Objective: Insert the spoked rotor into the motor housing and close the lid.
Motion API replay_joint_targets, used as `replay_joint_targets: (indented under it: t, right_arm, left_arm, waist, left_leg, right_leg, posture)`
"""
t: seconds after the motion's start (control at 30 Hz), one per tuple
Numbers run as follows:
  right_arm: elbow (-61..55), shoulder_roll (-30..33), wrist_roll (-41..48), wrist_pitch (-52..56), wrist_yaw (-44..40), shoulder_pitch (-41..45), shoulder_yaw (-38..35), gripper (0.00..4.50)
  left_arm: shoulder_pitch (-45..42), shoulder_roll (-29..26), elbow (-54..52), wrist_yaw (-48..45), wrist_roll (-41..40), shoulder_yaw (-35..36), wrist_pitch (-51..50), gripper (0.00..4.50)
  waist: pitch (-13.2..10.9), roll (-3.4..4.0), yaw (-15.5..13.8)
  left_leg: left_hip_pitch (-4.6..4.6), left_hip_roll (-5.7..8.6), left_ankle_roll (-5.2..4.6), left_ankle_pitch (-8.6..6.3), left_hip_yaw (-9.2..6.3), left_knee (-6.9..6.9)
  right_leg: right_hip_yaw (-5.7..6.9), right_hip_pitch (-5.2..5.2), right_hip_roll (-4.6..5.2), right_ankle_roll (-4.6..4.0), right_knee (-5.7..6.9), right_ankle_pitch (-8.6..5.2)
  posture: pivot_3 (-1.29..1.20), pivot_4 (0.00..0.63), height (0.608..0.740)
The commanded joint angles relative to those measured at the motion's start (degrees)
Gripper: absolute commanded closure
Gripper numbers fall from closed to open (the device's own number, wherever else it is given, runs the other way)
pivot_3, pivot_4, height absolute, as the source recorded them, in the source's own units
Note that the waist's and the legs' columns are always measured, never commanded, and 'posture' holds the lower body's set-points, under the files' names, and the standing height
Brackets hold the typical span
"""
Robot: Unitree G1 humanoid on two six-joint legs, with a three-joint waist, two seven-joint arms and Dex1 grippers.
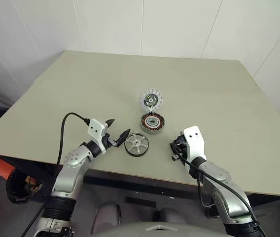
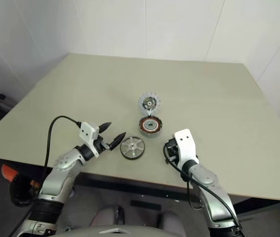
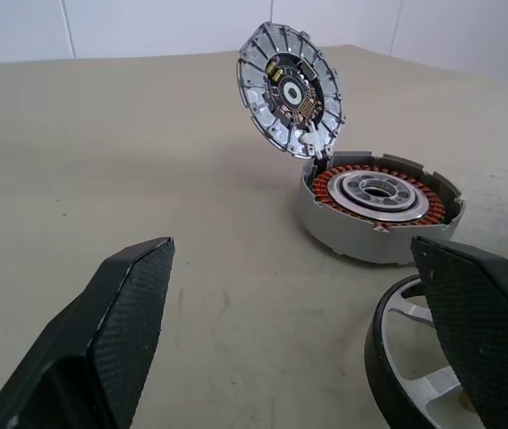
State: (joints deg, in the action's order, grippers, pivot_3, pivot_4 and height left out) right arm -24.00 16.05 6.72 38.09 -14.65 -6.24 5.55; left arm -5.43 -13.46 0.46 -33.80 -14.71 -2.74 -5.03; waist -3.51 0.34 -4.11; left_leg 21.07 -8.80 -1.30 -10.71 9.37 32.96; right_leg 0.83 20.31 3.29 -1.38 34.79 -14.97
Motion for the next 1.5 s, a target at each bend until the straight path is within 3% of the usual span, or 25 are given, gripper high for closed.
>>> replay_joint_targets:
  t: [0.03, 0.37, 0.7, 1.5]
  right_arm:
    - [-2.2, 0.3, 0.0, 0.0, -0.3, 1.9, 0.1, 3.93]
    - [-2.7, -0.3, -0.2, 4.9, 0.3, 10.5, 0.5, 3.93]
    - [5.2, -2.2, -1.6, 5.8, 1.8, 20.4, 2.4, 3.93]
    - [20.4, -5.8, -4.2, -1.3, -1.0, 29.3, 6.3, 3.93]
  left_arm:
    - [-0.8, 0.0, -0.4, -0.4, -0.3, 0.5, 1.3, 0.0]
    - [-1.7, 0.3, -2.4, 0.4, -0.3, -0.1, -0.7, 0.0]
    - [-1.0, 0.3, -5.0, 1.0, -0.7, -0.2, -3.1, 0.0]
    - [-0.2, 0.4, -1.5, -0.6, -0.5, 0.1, -0.1, 0.0]
  waist:
    - [0.0, 0.0, 0.0]
    - [0.0, 0.0, 0.0]
    - [0.0, 0.01, 0.0]
    - [0.0, 0.01, 0.0]
  left_leg:
    - [0.0, 0.0, 0.0, 0.0, 0.0, 0.0]
    - [0.0, 0.0, 0.04, 0.03, 0.0, 0.01]
    - [0.01, 0.0, 0.24, 0.15, 0.0, 0.01]
    - [0.03, -0.01, 0.33, 0.2, 0.0, 0.03]
  right_leg:
    - [0.0, 0.0, 0.0, 0.0, 0.0, 0.0]
    - [0.0, 0.01, 0.0, -0.02, 0.06, 0.01]
    - [0.01, 0.04, 0.0, -0.03, 0.13, 0.02]
    - [0.03, 0.08, 0.0, -0.04, 0.26, 0.03]
  posture:
    - [0.0, 0.0, 0.74]
    - [0.0, 0.0, 0.74]
    - [0.0, 0.0, 0.74]
    - [0.0, 0.0, 0.74]
